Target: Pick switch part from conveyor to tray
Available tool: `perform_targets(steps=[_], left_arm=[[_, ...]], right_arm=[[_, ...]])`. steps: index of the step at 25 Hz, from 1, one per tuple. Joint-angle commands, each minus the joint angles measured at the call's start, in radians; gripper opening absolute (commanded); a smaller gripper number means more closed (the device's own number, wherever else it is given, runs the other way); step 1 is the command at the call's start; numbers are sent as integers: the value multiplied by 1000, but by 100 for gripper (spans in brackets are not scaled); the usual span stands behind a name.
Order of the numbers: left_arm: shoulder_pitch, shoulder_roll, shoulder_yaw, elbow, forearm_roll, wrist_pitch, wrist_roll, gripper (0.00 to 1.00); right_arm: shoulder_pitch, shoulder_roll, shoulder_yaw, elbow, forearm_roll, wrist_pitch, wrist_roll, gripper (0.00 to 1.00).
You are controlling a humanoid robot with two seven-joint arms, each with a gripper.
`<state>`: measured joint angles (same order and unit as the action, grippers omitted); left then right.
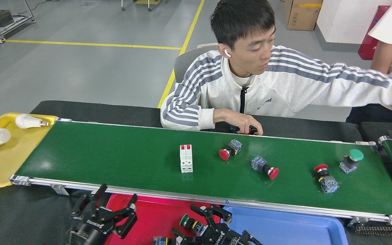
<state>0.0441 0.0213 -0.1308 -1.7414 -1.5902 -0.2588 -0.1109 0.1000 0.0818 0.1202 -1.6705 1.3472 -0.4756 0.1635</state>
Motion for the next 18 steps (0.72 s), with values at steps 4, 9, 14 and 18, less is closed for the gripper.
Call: perform_targets(steps=[4, 9, 14, 18], left_arm=[[-113, -155, -35, 91, -178, 12, -36, 100], [-250, -155, -27, 305, -174, 79, -36, 100], [-337, -149, 80, 413, -172, 78, -36, 100], [-398, -144, 125, 522, -165, 78, -33, 100]], right_arm=[[162, 35, -364, -60, -69, 144, -124, 99], [136, 27, -407, -43, -57, 302, -157, 99], [12, 1, -258, 23, 4, 439, -71, 99], [-94, -2, -155, 103, 38, 506, -38, 99]])
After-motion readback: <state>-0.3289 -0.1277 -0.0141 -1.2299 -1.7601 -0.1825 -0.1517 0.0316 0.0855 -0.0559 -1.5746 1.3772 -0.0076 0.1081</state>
